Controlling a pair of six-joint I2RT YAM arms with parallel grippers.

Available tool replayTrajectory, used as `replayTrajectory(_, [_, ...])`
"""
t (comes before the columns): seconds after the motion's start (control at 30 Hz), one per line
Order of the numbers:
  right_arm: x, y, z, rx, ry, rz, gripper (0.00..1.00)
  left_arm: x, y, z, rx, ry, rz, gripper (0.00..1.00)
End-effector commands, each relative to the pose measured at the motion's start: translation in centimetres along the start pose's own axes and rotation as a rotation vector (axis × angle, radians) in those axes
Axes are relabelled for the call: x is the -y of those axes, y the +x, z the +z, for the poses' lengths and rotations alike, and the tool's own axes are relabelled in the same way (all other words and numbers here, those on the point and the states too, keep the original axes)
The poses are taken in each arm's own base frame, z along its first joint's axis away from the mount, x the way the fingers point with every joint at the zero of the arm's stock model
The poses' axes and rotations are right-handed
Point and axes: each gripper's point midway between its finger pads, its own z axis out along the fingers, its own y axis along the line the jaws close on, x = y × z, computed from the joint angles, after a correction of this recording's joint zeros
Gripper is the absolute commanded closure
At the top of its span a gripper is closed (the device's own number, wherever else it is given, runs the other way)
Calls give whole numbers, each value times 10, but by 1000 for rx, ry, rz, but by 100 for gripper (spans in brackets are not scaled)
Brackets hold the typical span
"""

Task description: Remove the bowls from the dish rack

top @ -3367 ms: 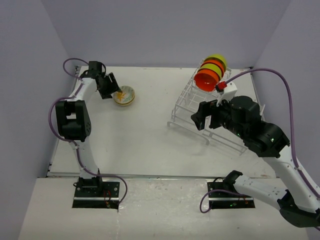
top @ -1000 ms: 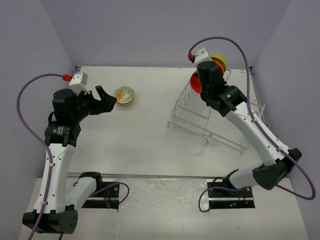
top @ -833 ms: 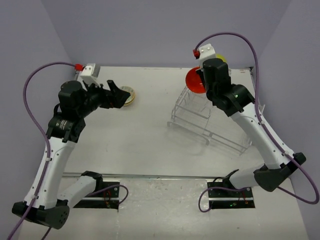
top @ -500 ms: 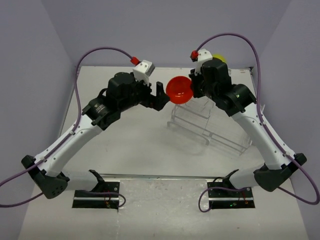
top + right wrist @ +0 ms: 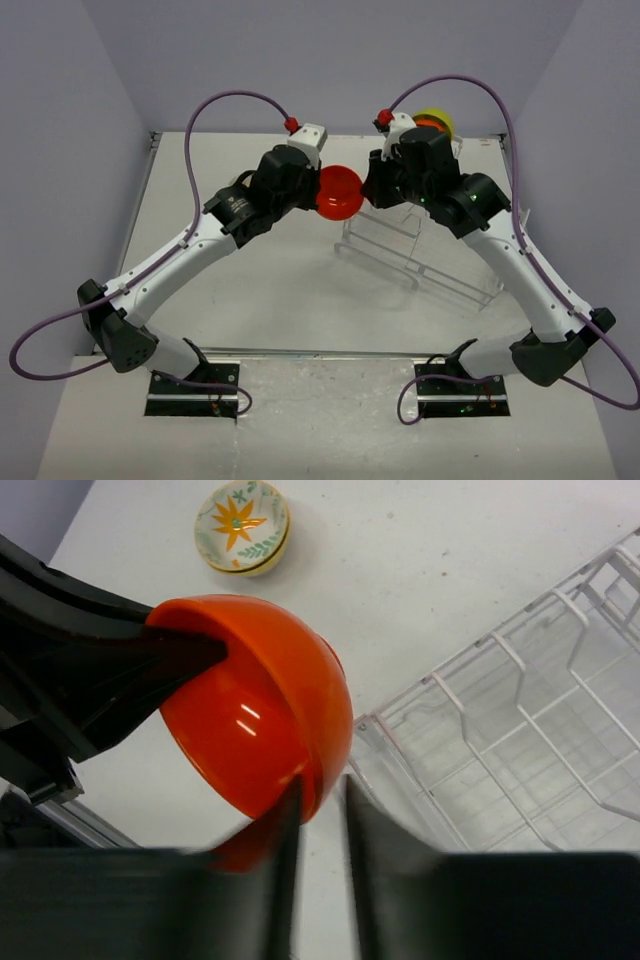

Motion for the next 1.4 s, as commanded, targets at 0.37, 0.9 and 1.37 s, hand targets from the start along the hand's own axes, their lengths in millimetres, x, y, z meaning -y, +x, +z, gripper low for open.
replayTrajectory(0.37, [42,-20,-56,177,176,8,8,-112,134,88,-358,-288,-183,100])
replayTrajectory(0.9, [92,-13,-59,136,331,-77,1,-153,217,108,-486,-406,-275,100])
replayTrajectory(1.37, [172,-63,-14,23,800,-375,28,-163,197,70,-431,-369,-313,18])
